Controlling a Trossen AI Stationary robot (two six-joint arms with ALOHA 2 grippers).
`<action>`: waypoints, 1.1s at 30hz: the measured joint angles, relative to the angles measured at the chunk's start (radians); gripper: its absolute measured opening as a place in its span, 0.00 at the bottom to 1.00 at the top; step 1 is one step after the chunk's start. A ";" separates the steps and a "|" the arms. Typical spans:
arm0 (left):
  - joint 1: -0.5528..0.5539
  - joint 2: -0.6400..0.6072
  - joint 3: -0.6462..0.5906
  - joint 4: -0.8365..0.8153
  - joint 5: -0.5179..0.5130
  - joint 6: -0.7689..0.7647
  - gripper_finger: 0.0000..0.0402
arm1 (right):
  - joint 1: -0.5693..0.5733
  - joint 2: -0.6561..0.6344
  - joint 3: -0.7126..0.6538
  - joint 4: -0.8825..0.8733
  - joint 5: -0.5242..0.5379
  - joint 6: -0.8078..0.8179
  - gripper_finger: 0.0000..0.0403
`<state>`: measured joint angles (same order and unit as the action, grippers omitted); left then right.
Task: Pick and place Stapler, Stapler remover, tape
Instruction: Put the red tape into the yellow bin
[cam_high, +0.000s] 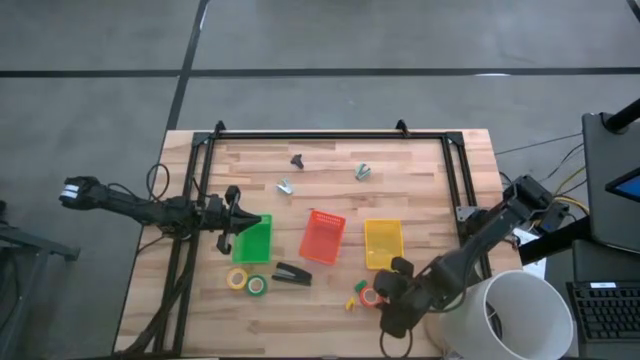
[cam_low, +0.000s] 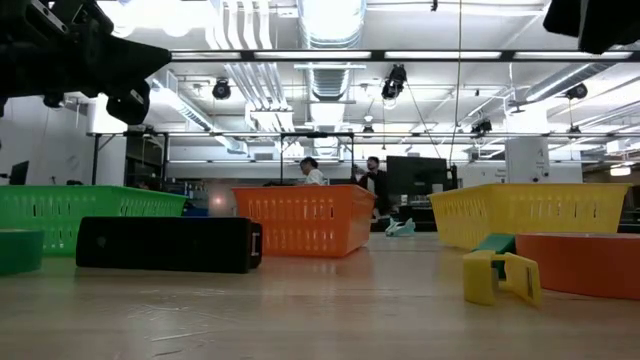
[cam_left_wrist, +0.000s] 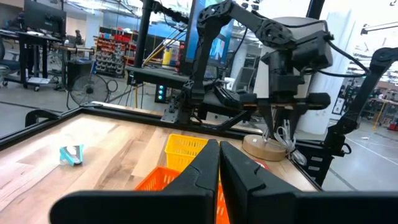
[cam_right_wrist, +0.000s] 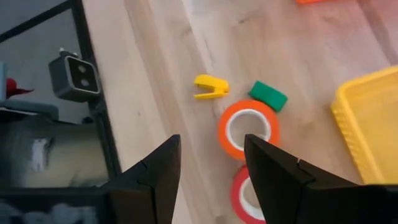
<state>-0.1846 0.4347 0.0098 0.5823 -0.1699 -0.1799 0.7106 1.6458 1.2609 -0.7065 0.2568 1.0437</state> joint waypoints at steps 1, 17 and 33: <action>0.000 0.000 0.000 0.000 0.000 0.000 0.04 | 0.006 0.007 0.008 0.001 0.000 0.000 0.42; 0.000 0.000 0.000 0.000 0.000 0.000 0.04 | 0.050 0.018 0.013 -0.022 -0.003 0.064 0.42; 0.000 0.000 0.000 0.000 0.000 0.000 0.04 | 0.051 0.018 0.015 -0.021 -0.003 0.075 0.38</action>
<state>-0.1847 0.4346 0.0101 0.5824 -0.1697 -0.1799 0.7620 1.6638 1.2755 -0.7275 0.2539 1.1191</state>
